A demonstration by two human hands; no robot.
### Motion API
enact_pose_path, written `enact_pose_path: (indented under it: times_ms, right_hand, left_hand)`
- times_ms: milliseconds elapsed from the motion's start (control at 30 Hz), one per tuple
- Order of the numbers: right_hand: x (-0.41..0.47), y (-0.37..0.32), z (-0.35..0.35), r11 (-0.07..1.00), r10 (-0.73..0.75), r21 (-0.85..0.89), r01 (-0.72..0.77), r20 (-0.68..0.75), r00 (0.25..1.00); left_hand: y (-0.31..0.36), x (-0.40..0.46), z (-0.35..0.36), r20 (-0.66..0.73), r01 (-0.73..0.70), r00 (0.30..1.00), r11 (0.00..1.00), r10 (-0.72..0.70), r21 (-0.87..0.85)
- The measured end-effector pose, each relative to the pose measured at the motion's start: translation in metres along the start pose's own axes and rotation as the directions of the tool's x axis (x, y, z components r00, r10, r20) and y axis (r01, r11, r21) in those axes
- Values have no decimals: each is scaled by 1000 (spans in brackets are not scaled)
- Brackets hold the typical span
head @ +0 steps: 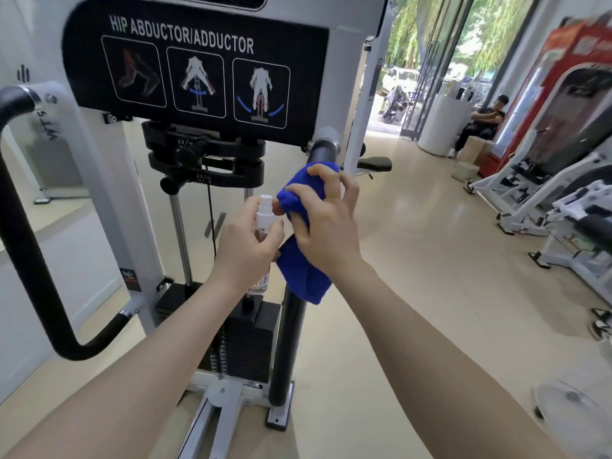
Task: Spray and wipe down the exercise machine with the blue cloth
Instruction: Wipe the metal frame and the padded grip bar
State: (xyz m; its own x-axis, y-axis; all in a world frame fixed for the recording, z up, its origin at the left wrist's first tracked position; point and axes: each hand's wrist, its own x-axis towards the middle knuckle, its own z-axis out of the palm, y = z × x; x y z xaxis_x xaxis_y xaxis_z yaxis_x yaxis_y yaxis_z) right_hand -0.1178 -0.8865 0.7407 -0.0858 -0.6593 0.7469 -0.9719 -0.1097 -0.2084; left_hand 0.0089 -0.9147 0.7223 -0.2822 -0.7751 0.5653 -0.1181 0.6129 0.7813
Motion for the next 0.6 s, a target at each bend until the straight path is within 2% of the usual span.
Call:
enact_pose_path:
  times_ms: [133, 233, 333, 400, 500, 533, 600]
  right_hand:
    - [50, 10, -19, 998, -46, 45, 44, 44, 998]
    - [82, 18, -21, 984, 40, 168, -54, 86, 995]
    - [76, 14, -18, 940, 126, 316, -127, 25, 992]
    - [45, 13, -13, 962, 21, 272, -6, -52, 998]
    - [9, 17, -14, 954, -246, 149, 261, -113, 963]
    - [21, 25, -18, 941, -266, 184, 283, -112, 957]
    - [63, 43, -21, 952, -140, 266, 149, -56, 989]
  left_hand:
    - [4, 3, 2, 13, 36, 999, 999, -36, -24]
    - [7, 13, -1, -4, 45, 999, 999, -45, 22]
    - [10, 15, 0, -23, 39, 999, 999, -39, 14]
    - [13, 12, 6, -47, 34, 998, 999, -34, 12]
    - [15, 10, 13, -53, 13, 999, 997, -9, 75]
    - [17, 11, 16, -64, 18, 998, 996, -13, 87]
    - [20, 14, 20, -71, 49, 997, 995, -43, 84]
